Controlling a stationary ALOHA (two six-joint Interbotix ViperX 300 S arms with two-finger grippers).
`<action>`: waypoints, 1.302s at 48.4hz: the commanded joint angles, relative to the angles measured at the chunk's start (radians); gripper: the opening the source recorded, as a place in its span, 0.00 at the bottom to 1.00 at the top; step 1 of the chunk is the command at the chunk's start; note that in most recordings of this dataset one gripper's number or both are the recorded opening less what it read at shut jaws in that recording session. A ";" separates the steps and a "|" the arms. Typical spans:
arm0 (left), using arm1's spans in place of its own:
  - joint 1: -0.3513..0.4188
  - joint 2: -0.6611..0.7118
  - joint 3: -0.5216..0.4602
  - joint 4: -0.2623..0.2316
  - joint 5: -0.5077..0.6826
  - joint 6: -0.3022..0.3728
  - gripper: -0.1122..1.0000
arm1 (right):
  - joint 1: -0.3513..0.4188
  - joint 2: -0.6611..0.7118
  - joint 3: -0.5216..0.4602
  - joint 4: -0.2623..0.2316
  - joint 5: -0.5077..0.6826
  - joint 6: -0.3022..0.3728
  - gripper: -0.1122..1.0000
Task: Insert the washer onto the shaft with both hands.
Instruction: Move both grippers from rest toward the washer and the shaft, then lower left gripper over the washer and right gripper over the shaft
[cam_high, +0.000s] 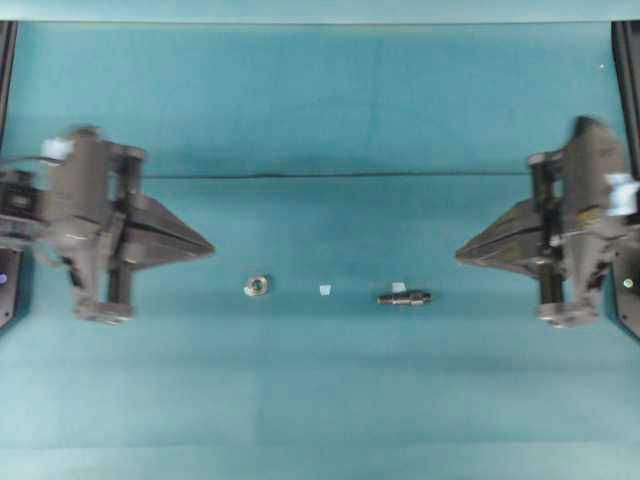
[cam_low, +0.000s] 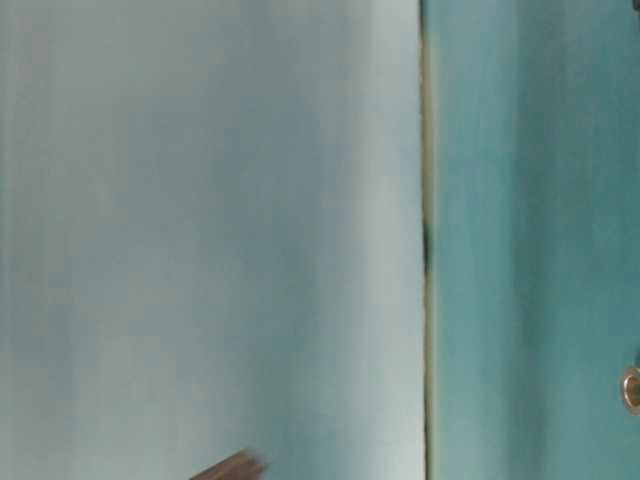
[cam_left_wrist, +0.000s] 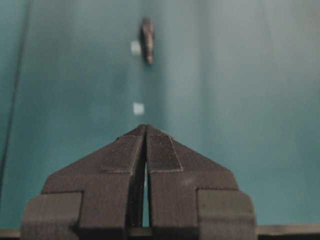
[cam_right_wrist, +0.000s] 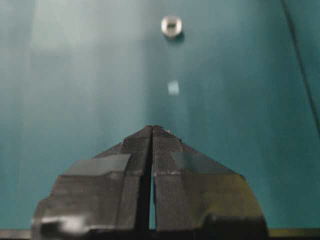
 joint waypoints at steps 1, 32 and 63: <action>-0.005 0.043 -0.060 0.002 0.051 0.003 0.12 | 0.008 0.054 -0.055 -0.003 0.049 0.003 0.01; -0.002 0.250 -0.196 0.009 0.278 0.032 0.12 | 0.009 0.351 -0.225 -0.063 0.307 -0.132 0.02; 0.031 0.391 -0.181 0.009 0.262 0.038 0.92 | -0.012 0.492 -0.241 -0.063 0.296 -0.006 0.80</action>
